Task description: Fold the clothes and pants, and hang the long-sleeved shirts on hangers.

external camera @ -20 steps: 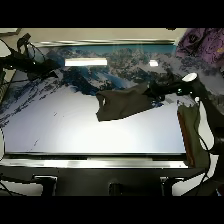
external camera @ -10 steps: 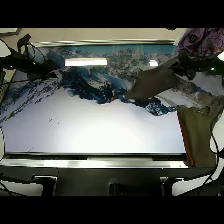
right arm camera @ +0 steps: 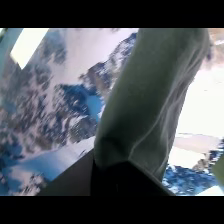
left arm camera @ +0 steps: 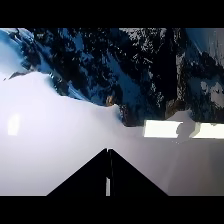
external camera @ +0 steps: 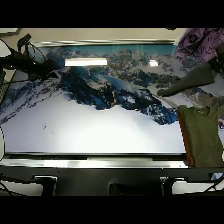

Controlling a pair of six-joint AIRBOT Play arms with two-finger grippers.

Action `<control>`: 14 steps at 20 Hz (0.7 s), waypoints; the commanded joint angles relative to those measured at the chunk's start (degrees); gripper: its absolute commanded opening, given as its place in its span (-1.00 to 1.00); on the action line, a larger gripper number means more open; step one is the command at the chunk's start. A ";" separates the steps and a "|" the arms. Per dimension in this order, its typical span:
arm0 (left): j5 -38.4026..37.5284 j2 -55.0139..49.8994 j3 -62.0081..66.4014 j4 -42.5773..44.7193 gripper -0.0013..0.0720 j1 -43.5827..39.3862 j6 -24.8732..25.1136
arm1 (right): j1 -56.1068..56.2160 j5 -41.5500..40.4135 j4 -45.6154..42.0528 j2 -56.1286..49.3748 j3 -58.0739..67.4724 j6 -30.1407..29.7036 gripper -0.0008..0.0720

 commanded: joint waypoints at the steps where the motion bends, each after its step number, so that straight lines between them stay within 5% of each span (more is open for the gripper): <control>1: 0.02 -0.02 -0.02 -0.50 -0.91 -0.09 0.02 | -1.05 3.56 -12.35 2.97 0.11 6.84 -0.89; 6: 0.02 -0.02 -0.02 -0.76 -0.91 -0.09 0.04 | -1.03 9.68 -23.41 4.68 0.11 12.46 -0.89; 14: 0.02 -0.02 -0.02 -0.76 -0.91 -0.09 1.51 | -1.03 26.10 -31.08 4.98 0.04 10.51 -0.89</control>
